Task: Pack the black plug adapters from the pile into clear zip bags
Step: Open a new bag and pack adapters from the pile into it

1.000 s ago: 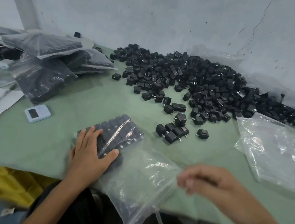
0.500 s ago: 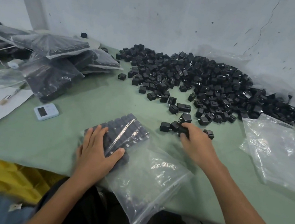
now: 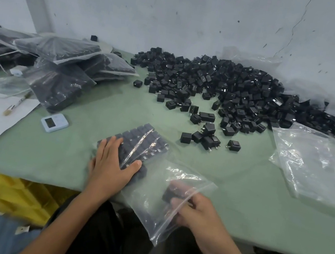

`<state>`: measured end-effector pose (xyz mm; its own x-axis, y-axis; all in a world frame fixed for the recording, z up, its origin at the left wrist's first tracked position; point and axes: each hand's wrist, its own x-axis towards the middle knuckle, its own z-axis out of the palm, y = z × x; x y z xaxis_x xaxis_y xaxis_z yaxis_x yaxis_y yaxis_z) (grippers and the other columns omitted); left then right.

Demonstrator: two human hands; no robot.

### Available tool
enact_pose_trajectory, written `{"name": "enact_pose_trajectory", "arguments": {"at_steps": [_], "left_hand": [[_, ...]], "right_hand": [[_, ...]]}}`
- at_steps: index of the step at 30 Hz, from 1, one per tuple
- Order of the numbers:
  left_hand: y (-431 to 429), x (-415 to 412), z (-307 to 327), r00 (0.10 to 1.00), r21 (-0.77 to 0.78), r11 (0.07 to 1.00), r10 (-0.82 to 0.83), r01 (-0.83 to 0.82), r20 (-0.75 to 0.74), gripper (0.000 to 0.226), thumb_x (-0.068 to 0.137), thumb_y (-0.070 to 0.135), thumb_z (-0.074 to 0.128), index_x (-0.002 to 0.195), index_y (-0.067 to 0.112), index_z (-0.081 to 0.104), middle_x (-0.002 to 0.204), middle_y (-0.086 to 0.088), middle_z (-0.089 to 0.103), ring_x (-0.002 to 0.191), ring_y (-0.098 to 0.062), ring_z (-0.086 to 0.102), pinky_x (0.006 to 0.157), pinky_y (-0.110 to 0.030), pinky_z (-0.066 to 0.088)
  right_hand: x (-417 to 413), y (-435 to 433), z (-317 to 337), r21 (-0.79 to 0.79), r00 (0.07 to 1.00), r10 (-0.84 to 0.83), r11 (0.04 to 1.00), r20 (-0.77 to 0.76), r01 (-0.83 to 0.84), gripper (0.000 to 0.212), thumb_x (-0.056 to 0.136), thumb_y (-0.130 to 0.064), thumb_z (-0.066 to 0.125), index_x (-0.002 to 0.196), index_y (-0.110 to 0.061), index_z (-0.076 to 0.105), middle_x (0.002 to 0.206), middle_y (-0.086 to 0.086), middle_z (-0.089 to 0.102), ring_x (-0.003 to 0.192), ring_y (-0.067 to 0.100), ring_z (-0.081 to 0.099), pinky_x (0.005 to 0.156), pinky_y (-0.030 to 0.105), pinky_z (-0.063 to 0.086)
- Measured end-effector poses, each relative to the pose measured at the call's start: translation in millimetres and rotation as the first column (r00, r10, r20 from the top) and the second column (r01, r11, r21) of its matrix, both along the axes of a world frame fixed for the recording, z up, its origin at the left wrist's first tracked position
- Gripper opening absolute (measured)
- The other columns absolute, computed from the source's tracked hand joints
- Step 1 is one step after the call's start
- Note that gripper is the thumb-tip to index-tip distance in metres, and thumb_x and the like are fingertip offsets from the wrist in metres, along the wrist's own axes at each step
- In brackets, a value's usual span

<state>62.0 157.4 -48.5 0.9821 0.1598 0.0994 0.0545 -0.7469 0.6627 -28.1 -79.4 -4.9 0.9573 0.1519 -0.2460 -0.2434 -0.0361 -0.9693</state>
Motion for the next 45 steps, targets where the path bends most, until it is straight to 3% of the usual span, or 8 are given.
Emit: {"name": "enact_pose_trajectory", "arguments": {"at_steps": [6,10,13,17,29,37,41,45], "left_hand": [[0,0,1,1.0,0.005,1.0,0.004,-0.004,-0.005,0.088,0.084,0.07,0.054,0.155,0.036,0.015,0.165,0.016,0.005,0.15,-0.001,-0.009,0.122,-0.046,0.005],[-1,0,1,1.0,0.021,1.0,0.013,-0.013,0.009,0.087,0.086,0.065,0.057,0.156,0.034,0.016,0.165,0.015,0.006,0.15,-0.002,-0.007,0.122,-0.047,0.006],[-1,1,1,1.0,0.017,1.0,0.014,-0.014,0.019,0.087,0.086,0.064,0.058,0.156,0.033,0.016,0.165,0.013,0.007,0.15,-0.003,-0.007,0.122,-0.047,0.007],[-1,1,0,1.0,0.021,1.0,0.006,-0.006,0.014,0.088,0.086,0.065,0.057,0.156,0.033,0.015,0.165,0.014,0.006,0.15,-0.002,-0.008,0.123,-0.048,0.007],[-1,5,2,0.999,0.09,0.996,0.017,-0.014,-0.032,0.097,0.073,0.079,0.04,0.155,0.032,0.017,0.166,0.013,0.006,0.151,-0.006,-0.006,0.121,-0.05,0.009],[-15,15,5,0.996,0.234,0.97,0.055,-0.07,0.069,0.09,0.081,0.081,0.041,0.154,0.03,0.024,0.165,0.005,0.017,0.152,-0.014,0.005,0.122,-0.04,-0.002],[-12,18,3,0.998,0.203,0.977,0.062,-0.067,0.032,0.091,0.082,0.078,0.047,0.156,0.031,0.022,0.166,0.006,0.015,0.152,-0.012,0.005,0.123,-0.039,-0.003],[-15,18,2,0.995,0.19,0.978,0.073,-0.083,0.062,0.091,0.082,0.077,0.048,0.155,0.031,0.024,0.165,0.007,0.016,0.152,-0.011,0.006,0.123,-0.038,-0.004]], "right_hand": [[57,52,-20,0.382,0.988,-0.137,0.912,-0.065,0.152,0.034,0.096,0.008,0.051,0.119,-0.013,0.065,0.113,0.01,0.073,0.104,0.024,0.071,0.082,0.027,0.058],[72,64,-35,-0.14,0.974,-0.089,0.983,0.207,0.12,0.037,0.101,-0.001,0.049,0.135,-0.013,0.056,0.127,0.006,0.066,0.111,0.022,0.066,0.094,0.036,0.055],[73,65,-35,-0.435,0.925,0.036,0.889,0.379,0.144,0.029,0.101,-0.011,0.052,0.128,-0.018,0.058,0.117,-0.006,0.066,0.106,0.011,0.064,0.087,0.012,0.049],[73,71,-33,-0.346,0.903,-0.045,0.915,0.426,0.209,0.02,0.102,-0.015,0.053,0.118,-0.014,0.066,0.109,0.002,0.07,0.1,0.019,0.067,0.092,0.039,0.053],[76,69,-43,-0.459,0.905,0.017,0.866,0.425,0.199,0.031,0.102,-0.035,0.051,0.13,-0.027,0.061,0.127,-0.016,0.063,0.115,-0.001,0.056,0.104,0.031,0.046],[71,64,-41,-0.528,0.916,0.139,0.845,0.376,0.089,0.046,0.102,-0.015,0.048,0.147,-0.023,0.045,0.138,0.0,0.058,0.128,0.012,0.052,0.111,0.031,0.039],[47,46,-21,-0.523,0.927,0.298,0.841,0.228,-0.142,0.064,0.102,-0.01,0.05,0.152,-0.034,0.018,0.147,-0.017,0.034,0.133,-0.004,0.034,0.099,-0.005,0.023],[7,-14,12,-0.396,0.884,0.44,0.848,0.157,-0.352,0.036,0.097,-0.009,0.061,0.126,-0.031,0.065,0.121,-0.005,0.068,0.111,0.005,0.064,0.101,0.023,0.048]]}}
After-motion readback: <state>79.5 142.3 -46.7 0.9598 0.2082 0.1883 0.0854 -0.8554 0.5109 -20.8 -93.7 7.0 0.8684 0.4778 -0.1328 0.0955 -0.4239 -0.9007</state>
